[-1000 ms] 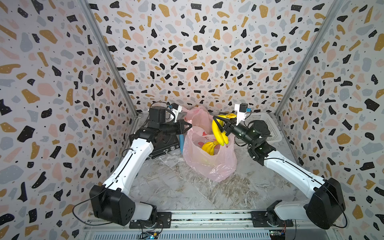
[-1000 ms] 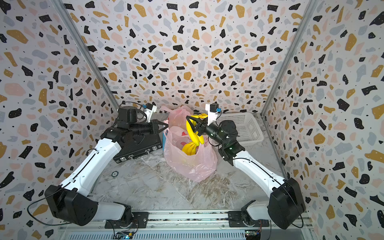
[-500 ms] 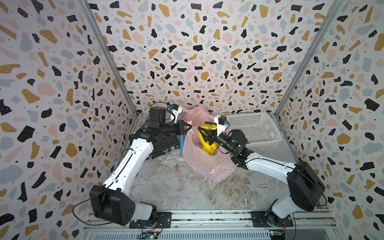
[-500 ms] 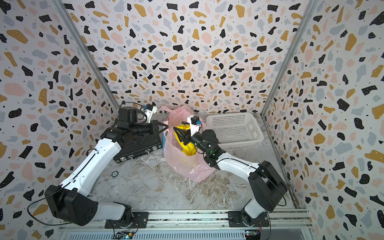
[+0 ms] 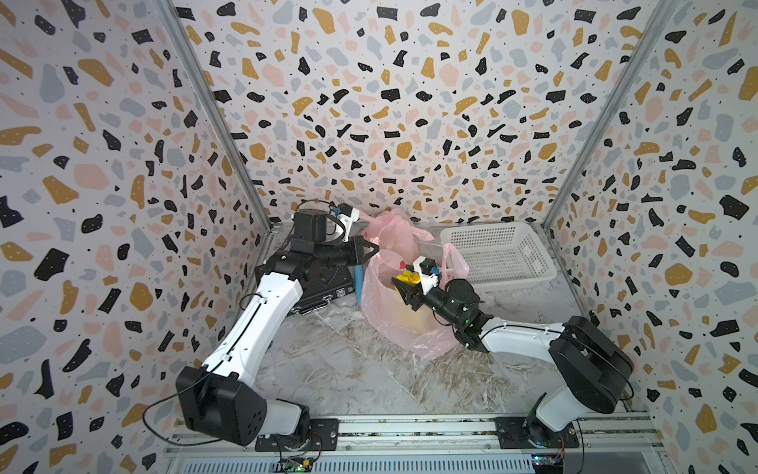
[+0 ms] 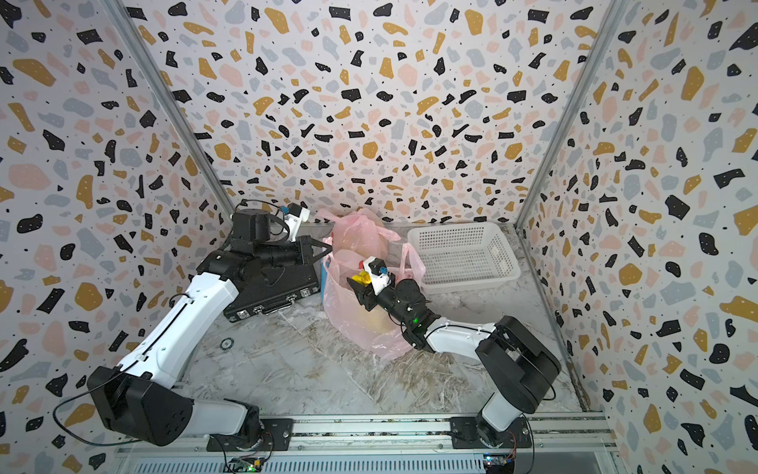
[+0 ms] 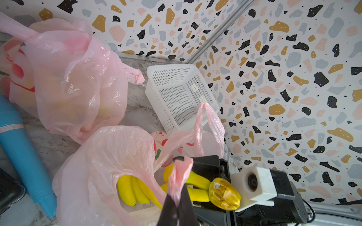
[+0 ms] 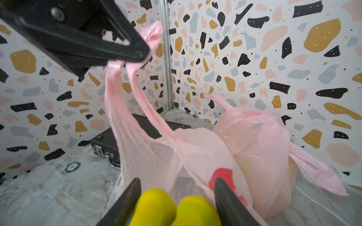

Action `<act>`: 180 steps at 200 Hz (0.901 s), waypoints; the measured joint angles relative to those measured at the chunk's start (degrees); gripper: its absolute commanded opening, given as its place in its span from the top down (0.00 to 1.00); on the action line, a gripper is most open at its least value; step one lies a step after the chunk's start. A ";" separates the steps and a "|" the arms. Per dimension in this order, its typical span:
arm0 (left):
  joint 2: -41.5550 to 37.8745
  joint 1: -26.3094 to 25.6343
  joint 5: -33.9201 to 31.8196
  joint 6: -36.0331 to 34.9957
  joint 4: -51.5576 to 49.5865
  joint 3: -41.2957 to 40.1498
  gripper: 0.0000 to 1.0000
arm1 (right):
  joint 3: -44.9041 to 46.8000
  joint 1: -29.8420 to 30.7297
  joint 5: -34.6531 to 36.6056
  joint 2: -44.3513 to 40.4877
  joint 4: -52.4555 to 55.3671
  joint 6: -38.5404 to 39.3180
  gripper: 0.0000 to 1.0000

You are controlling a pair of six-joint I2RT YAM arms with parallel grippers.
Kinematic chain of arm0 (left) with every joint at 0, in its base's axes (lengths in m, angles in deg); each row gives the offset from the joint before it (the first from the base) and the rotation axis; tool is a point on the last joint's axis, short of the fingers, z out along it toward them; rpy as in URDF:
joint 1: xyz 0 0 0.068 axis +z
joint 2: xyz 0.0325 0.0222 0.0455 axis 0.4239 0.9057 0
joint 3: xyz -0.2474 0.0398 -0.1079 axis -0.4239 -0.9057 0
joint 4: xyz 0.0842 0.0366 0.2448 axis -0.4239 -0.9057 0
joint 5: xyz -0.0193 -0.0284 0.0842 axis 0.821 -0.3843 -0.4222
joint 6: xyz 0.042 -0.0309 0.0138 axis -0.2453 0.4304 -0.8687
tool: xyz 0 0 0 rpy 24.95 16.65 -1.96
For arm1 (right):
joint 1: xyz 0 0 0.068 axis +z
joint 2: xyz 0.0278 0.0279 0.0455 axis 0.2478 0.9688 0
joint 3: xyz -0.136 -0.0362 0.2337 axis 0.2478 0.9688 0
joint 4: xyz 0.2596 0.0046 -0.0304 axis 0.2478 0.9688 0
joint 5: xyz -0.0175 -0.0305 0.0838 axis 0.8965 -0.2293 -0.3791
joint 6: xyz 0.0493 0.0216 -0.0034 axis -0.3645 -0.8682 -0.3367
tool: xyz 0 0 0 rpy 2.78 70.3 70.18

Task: Place the banana into a plastic bag & tie a knot
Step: Place the banana into the plastic bag.

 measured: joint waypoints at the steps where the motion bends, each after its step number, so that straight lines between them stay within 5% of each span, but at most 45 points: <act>1: 0.00 0.00 0.02 0.00 0.00 0.00 1.00 | 0.02 0.02 0.02 -0.04 0.15 0.09 0.55; 54: -0.07 0.00 0.81 -0.04 0.00 0.00 1.00 | -3.65 1.25 4.37 -2.05 17.62 6.88 0.47; 117: -0.46 0.02 0.63 -0.31 -0.15 0.00 1.00 | -16.31 4.44 10.64 -0.68 43.06 12.61 0.04; 180: -1.60 0.00 -0.46 -0.90 -0.39 0.00 1.00 | -22.71 4.98 10.51 -7.34 60.57 12.39 0.01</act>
